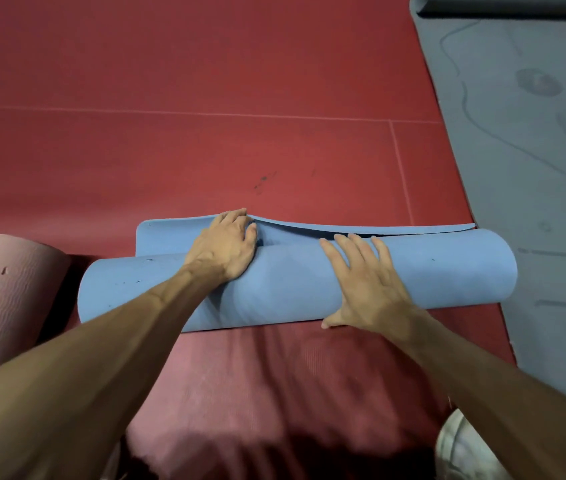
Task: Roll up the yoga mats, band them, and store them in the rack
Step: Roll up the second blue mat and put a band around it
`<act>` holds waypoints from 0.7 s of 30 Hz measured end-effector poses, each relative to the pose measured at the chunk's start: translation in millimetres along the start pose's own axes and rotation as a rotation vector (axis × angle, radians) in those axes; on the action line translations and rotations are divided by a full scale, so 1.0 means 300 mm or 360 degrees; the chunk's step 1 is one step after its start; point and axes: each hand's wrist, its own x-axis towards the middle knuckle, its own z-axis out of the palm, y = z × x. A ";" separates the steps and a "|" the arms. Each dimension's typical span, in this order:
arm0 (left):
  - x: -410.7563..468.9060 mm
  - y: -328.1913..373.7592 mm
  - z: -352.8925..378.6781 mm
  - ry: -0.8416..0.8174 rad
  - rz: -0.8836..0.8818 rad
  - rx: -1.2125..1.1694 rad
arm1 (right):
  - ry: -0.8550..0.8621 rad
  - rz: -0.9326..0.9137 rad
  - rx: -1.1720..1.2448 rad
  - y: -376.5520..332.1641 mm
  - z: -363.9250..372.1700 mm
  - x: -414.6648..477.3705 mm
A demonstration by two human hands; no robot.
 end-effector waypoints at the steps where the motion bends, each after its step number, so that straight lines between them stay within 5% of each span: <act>1: 0.000 0.003 -0.003 0.0060 0.0011 0.0002 | -0.0048 -0.0018 -0.0010 0.003 -0.016 0.012; 12: -0.207 0.021 0.029 0.0196 0.0035 0.0399 | -0.0157 -0.0161 -0.0010 0.019 -0.081 0.054; 21: -0.380 0.079 0.094 0.0207 -0.0075 0.0377 | -0.0313 -0.0218 0.0127 0.013 -0.083 -0.038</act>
